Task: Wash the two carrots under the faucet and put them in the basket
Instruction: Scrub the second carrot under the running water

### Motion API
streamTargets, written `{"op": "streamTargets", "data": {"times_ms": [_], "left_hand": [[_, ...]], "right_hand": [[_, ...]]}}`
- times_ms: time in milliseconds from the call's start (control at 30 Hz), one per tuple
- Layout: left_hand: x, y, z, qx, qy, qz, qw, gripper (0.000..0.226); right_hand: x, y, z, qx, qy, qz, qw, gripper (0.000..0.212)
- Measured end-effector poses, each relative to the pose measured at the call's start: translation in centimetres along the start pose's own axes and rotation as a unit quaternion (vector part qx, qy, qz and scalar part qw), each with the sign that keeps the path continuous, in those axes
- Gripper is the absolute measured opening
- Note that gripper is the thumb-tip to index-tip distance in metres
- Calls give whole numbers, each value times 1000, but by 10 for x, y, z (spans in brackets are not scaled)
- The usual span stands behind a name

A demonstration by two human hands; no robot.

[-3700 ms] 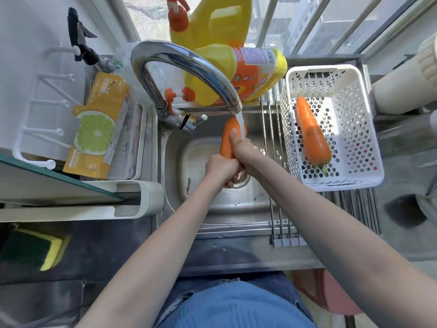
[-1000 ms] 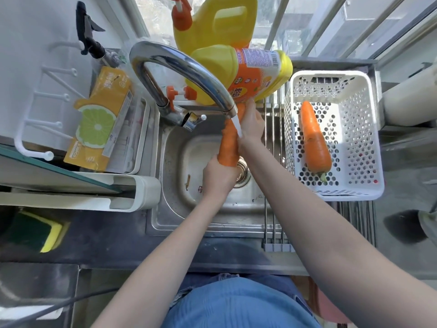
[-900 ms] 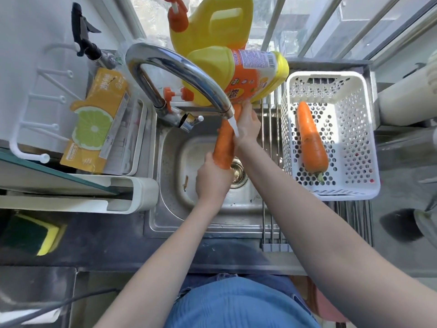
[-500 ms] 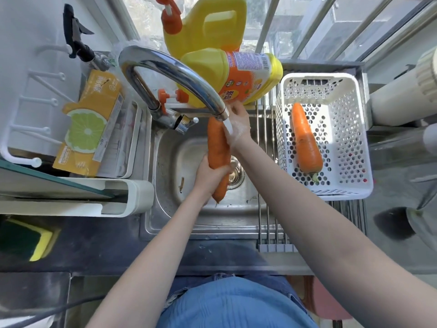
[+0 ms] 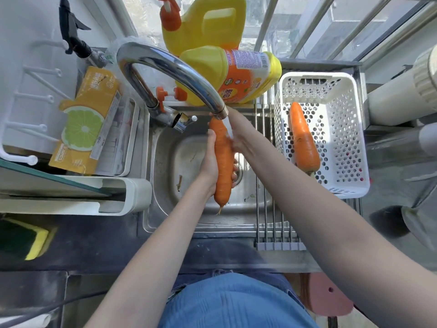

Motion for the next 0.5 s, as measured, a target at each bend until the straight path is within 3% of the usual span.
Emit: {"op": "streamTargets", "data": {"times_ms": [67,200,267,333,367,500], "left_hand": [[-5,-2,-5,52,63,-48,995,93],[-18,-3,-14,132,227,-173,949,67],[-23,-7,-19,110,183,-110,971,72],[-23,-23,-12,-1,51,-29,998,85],[-26,-32,-7,-54,20,-25,998,86],[-34,-50,1,-120,8,27,992,58]], "right_hand": [[1,3,1,-21,57,5,998,13],[3,6,3,-55,152,45,986,15],[7,1,7,-86,193,99,972,18],[9,-5,7,-126,207,120,963,28],[9,-9,7,-136,205,109,963,33],[3,-20,10,-114,199,-1,973,25]]}}
Point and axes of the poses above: each hand's wrist, its own z-axis away from the middle knuckle, its own x-axis out of the palm, y = z × x, the point moved 3 cm from there along -z, towards the middle knuckle, and after that the axes turned 8 degrees about z, right-handed, at the moved point
